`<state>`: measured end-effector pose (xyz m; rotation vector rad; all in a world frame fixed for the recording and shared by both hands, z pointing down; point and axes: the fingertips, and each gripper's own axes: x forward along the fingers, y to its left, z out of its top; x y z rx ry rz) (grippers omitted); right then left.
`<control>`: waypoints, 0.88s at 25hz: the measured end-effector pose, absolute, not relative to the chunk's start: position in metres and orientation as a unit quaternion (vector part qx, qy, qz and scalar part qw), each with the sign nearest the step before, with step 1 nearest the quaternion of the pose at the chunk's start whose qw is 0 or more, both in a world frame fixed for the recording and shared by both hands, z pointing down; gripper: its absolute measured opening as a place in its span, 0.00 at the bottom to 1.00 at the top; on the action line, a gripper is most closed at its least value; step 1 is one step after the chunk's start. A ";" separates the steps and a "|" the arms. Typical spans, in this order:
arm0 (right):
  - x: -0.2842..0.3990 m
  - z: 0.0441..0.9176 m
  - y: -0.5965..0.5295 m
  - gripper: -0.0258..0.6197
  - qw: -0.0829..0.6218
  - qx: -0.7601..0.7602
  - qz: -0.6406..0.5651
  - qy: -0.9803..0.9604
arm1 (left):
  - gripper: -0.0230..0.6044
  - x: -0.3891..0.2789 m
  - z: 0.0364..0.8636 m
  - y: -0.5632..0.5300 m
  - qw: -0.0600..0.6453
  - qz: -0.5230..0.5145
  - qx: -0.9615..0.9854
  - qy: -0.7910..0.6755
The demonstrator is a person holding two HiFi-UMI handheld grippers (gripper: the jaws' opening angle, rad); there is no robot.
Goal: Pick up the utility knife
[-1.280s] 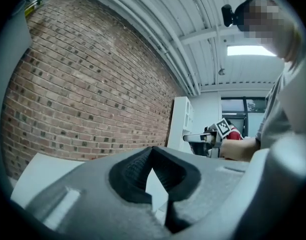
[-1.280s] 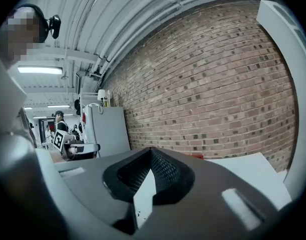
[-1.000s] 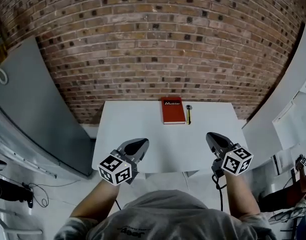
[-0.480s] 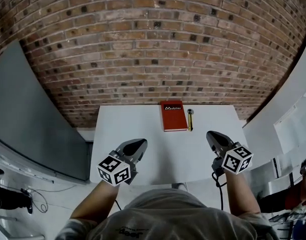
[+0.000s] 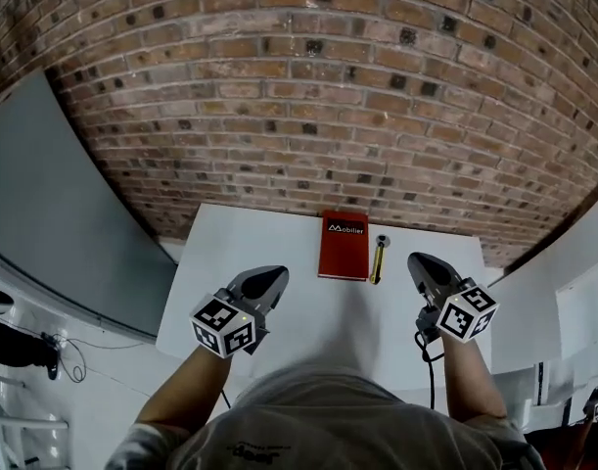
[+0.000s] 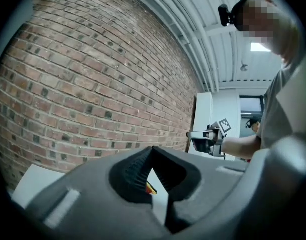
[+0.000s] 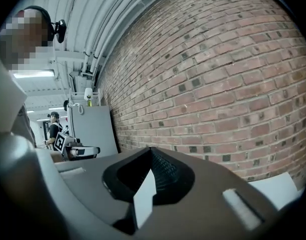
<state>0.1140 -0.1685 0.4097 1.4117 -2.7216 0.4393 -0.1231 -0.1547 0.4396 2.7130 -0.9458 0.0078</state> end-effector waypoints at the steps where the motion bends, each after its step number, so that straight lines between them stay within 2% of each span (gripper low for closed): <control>1: 0.123 0.413 -0.179 0.05 0.026 0.449 0.141 -0.882 | 0.04 -0.115 0.441 -0.163 0.136 0.001 0.931 -0.340; 8: 0.166 0.431 -0.238 0.05 0.054 0.418 0.116 -0.899 | 0.04 -0.074 0.448 -0.209 0.155 -0.011 0.907 -0.391; 22: 0.136 0.454 -0.241 0.05 0.058 0.461 0.132 -0.876 | 0.04 -0.096 0.460 -0.236 0.163 0.019 0.928 -0.335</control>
